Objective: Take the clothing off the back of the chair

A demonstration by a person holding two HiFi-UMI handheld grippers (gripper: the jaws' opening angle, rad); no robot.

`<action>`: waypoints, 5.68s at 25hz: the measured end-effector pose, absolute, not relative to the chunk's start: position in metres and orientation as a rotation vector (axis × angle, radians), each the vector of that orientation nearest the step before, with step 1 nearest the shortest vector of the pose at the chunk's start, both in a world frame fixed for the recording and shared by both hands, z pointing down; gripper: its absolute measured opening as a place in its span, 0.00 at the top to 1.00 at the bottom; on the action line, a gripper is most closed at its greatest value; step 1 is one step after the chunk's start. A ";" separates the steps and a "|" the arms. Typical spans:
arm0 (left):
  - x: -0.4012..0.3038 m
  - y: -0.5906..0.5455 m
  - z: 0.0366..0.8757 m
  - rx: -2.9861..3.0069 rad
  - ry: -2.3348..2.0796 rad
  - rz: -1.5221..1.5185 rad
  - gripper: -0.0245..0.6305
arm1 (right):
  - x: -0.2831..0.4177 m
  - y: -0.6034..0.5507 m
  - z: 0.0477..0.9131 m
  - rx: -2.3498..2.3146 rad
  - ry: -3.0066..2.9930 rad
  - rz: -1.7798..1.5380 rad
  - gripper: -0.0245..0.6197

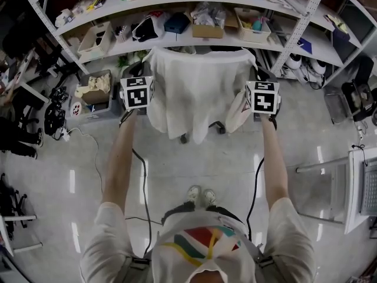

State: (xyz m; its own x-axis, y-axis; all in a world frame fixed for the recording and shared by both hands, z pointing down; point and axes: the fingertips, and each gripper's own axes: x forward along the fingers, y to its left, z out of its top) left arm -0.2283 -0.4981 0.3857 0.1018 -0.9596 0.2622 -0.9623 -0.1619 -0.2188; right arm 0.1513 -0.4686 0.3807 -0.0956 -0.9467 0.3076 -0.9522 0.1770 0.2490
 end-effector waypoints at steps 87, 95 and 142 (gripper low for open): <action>-0.162 -0.222 0.185 2.578 -2.270 -0.260 0.94 | 0.077 -0.241 0.201 1.780 -2.486 -0.607 0.95; -0.164 -0.229 0.257 2.470 -2.194 -0.162 0.94 | 0.079 -0.243 0.290 1.747 -2.448 -0.375 0.95; -0.150 -0.219 0.365 2.357 -2.171 0.052 0.94 | 0.077 -0.227 0.400 1.680 -2.386 -0.019 0.95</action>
State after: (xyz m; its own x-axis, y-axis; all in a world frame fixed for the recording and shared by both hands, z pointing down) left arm -0.1503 -0.2193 0.3652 0.0824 -0.9964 -0.0191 -0.9943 -0.0809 -0.0688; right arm 0.0768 -0.2272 0.3999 -0.3204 -0.9311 0.1743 -0.9283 0.3453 0.1381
